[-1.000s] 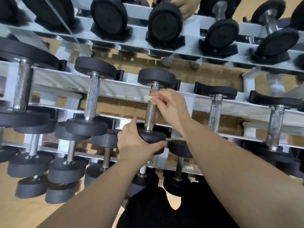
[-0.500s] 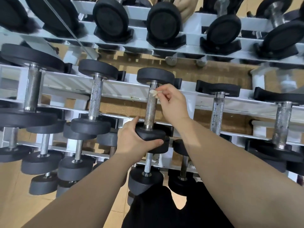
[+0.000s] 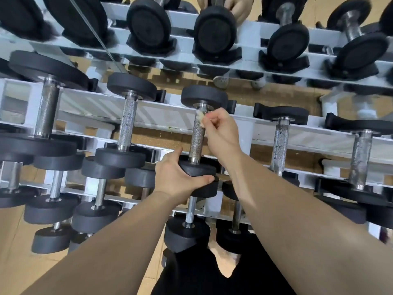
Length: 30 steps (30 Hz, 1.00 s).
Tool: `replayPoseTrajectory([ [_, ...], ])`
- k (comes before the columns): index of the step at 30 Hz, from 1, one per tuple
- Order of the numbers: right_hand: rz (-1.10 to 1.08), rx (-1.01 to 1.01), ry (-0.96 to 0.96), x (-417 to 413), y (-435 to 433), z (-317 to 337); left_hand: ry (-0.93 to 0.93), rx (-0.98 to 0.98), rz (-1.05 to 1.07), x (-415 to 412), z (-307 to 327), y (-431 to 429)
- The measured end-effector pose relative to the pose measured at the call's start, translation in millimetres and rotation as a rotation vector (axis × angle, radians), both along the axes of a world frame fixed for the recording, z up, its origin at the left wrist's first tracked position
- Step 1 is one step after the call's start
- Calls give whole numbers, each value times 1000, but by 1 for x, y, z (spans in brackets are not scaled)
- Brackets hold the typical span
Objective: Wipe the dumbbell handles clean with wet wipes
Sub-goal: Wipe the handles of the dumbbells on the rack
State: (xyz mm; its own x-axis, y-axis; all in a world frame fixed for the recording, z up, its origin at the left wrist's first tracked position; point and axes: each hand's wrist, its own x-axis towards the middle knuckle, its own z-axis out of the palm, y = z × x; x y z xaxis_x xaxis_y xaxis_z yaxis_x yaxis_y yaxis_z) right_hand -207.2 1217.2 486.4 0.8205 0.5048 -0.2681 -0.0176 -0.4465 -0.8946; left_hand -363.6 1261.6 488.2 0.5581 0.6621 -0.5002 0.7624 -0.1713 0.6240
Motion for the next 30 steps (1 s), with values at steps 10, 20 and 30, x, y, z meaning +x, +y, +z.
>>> replayPoseTrajectory([
  [10,322,-169,-114,-19,-62,13,111,52,-40,4,15,-11],
  [20,382,-95,-107,-27,-115,43,331,287,-68,-20,40,-59],
  [30,452,-73,-16,-60,-115,57,256,227,155,-86,76,-76],
])
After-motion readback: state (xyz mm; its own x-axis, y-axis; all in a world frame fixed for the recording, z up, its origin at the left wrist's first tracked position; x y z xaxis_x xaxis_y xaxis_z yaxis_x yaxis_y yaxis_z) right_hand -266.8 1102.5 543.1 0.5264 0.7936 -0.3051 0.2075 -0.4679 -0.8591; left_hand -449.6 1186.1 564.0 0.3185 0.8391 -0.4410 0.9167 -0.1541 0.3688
